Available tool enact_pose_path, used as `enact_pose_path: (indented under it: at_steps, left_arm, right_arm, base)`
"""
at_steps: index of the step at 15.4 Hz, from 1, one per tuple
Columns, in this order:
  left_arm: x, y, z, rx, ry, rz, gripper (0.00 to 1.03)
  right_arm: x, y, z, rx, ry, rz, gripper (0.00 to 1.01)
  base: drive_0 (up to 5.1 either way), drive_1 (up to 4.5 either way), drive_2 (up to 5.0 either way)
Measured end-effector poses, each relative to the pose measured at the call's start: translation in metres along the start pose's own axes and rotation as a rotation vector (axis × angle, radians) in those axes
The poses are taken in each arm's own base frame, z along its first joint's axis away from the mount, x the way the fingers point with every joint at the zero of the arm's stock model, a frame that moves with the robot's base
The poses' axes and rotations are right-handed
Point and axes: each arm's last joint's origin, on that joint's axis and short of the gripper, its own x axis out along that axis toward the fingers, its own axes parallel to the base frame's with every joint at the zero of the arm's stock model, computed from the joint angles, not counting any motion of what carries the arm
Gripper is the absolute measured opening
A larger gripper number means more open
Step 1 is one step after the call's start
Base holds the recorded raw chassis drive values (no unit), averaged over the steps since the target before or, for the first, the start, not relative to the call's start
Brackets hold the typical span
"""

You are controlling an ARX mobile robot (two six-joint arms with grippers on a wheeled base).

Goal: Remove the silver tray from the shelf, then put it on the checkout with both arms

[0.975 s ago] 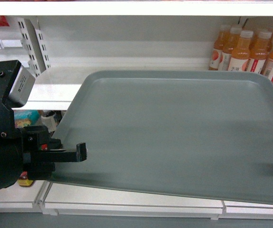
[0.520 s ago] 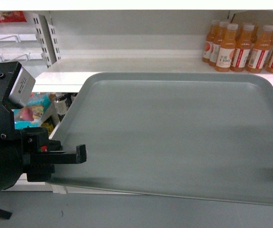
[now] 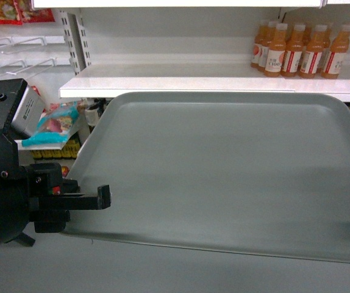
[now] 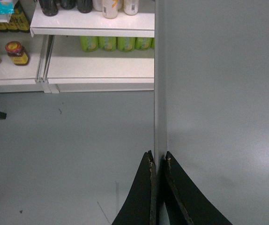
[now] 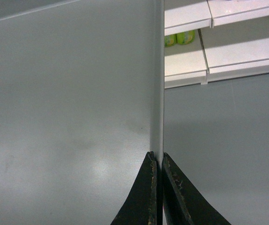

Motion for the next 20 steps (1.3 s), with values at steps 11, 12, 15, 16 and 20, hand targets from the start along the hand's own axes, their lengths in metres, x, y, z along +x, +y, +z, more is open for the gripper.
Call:
enact_pose_path:
  at_steps: [11,12,15,16,20]
  left_arm:
    - [-0.0001,0.0,0.0003,-0.001,-0.002,-0.002,0.03]
    - [-0.0001,0.0,0.0002,0.0,-0.001,-0.001,0.03]
    - [-0.0001,0.0,0.0,0.001,0.001,-0.001,0.03]
    - [-0.0001,0.0,-0.0001,0.0,0.002,-0.001,0.03]
    - [-0.0002,-0.0001,0.0004,-0.001,-0.003,-0.001,0.03]
  right_arm:
    - [0.0001,-0.0002,-0.0006,0.0,0.004,-0.001,0.02]
    - [0.0001,-0.0001,-0.0005,0.0,0.004,-0.001,0.02]
    - [0.0,-0.0002,-0.0005,0.0,0.005,-0.001,0.02]
    - [0.0,-0.0002,-0.0005,0.001,0.005,-0.001,0.02]
    - [0.0,-0.0002,-0.0003,0.0,0.003,-0.001,0.02]
  base:
    - [0.2,-4.12,4.5]
    - [0.1,-4.18,4.4]
    - [0.0,-4.28,4.3]
    - [0.1,-4.19,4.4]
    - [0.1,-4.27,4.4]
